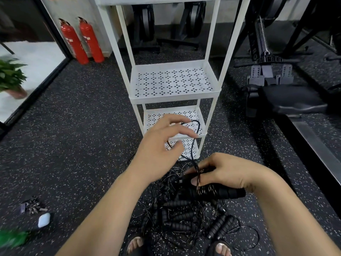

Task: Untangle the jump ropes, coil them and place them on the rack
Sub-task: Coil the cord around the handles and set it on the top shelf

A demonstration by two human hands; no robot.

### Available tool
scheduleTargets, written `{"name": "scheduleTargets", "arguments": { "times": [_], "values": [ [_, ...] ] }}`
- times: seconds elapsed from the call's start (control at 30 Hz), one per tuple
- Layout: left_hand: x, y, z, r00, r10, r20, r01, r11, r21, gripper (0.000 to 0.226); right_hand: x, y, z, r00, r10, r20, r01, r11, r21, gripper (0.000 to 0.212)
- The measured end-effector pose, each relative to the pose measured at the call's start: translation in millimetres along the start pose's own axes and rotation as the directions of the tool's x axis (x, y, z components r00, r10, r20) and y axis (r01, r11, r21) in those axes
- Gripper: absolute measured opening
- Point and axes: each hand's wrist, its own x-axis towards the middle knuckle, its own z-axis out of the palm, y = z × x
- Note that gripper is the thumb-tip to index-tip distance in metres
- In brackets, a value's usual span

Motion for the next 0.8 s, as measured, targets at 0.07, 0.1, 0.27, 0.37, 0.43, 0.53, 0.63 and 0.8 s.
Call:
{"name": "scheduleTargets", "arguments": {
  "times": [0.07,0.1,0.27,0.37,0.43,0.53,0.63,0.8],
  "values": [
    [-4,8,8,0.996,0.035,0.081,-0.034,0.999,-0.004,0.050,0,0,0,1.000,-0.024,-0.010,0.024,0.999,-0.032,0.018],
    [-5,10,11,0.989,0.043,0.139,-0.043,0.999,-0.005,0.053,1,0,0,0.999,-0.038,-0.014,0.038,0.999,-0.036,0.016],
    [-4,0,12,0.923,-0.075,0.377,0.044,0.995,0.090,0.070,-1,3,-2,0.994,-0.089,-0.058,0.087,0.995,-0.039,0.011],
    [0,-13,4,0.899,-0.155,0.409,0.106,0.984,0.140,0.060,-7,0,-3,0.989,-0.144,-0.037,0.146,0.988,0.050,0.024],
    [2,-22,1,0.885,-0.182,0.428,0.137,0.981,0.135,0.051,-10,-2,-4,0.981,-0.187,-0.044,0.190,0.978,0.085,0.031],
    [4,-30,-3,0.866,-0.244,0.437,0.236,0.969,0.074,0.038,-14,-4,-7,0.972,-0.225,-0.061,0.232,0.963,0.137,0.025],
    [6,-34,-6,0.857,-0.277,0.435,0.301,0.954,0.016,0.030,-17,-5,-9,0.958,-0.258,-0.128,0.281,0.935,0.216,0.020],
    [6,-38,-3,0.848,-0.322,0.420,0.369,0.929,-0.033,0.032,-20,-9,-7,0.938,-0.273,-0.213,0.321,0.917,0.235,0.025]
  ]
}}
